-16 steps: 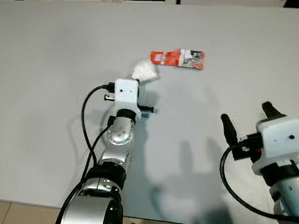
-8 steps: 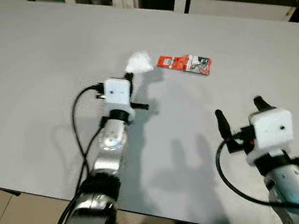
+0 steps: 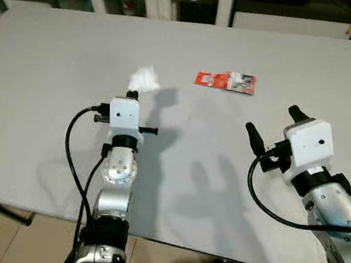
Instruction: Picking trash to rubbish bin
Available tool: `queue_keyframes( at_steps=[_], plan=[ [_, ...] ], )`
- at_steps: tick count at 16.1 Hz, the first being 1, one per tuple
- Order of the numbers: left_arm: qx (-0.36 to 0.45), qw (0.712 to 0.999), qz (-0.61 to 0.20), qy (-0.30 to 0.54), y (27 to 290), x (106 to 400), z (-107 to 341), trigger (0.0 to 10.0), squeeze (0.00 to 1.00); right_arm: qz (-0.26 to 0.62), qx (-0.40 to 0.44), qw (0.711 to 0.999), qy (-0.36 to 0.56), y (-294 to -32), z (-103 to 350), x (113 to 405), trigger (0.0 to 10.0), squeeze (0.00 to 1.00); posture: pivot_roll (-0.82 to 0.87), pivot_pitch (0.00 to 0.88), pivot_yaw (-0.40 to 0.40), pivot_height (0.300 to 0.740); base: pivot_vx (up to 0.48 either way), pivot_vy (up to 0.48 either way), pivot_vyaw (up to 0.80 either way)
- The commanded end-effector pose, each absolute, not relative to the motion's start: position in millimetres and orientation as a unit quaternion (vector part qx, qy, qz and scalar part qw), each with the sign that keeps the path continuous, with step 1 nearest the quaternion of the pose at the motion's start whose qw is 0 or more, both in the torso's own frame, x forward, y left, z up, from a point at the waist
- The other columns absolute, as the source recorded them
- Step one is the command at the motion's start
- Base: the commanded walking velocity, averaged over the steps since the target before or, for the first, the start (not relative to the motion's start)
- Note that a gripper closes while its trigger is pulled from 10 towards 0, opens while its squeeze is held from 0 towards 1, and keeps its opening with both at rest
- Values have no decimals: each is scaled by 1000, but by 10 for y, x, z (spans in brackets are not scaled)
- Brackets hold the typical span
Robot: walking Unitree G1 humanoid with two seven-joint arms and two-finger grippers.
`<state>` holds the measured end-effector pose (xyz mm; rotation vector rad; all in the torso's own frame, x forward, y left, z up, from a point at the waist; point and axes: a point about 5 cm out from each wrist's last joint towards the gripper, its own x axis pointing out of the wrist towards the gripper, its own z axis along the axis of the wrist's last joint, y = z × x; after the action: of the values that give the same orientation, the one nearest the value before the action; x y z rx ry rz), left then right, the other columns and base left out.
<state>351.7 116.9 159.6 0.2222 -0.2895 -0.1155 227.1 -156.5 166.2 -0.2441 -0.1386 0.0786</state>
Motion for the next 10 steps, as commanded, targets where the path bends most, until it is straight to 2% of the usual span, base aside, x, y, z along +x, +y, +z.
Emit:
queue_keyframes(
  at_steps=[1,2,5,8,10],
  plan=[
    [104,983,-61,-141,1133,3501,1603,6549,0,29,-126,989,-75,-1595,1670,2299,10000,0,68,97,-39,740,0,0,669],
    [101,983,-66,-136,1114,3503,1607,10000,0,27,-122,989,-77,-1594,1665,2310,10000,0,74,96,-35,740,0,0,556],
    [99,984,-74,-127,1100,3525,1627,10000,0,14,-110,991,-79,-1608,1650,2339,10000,0,77,91,-22,740,0,0,0],
    [94,985,-81,-120,1074,3552,1657,10000,0,2,-99,992,-78,-1624,1628,2344,10000,0,74,86,-11,740,0,0,-715],
    [89,986,-86,-113,1049,3590,1675,10000,0,-2,-100,992,-79,-1626,1622,2339,10000,0,69,84,-5,740,0,0,0]
  ],
)
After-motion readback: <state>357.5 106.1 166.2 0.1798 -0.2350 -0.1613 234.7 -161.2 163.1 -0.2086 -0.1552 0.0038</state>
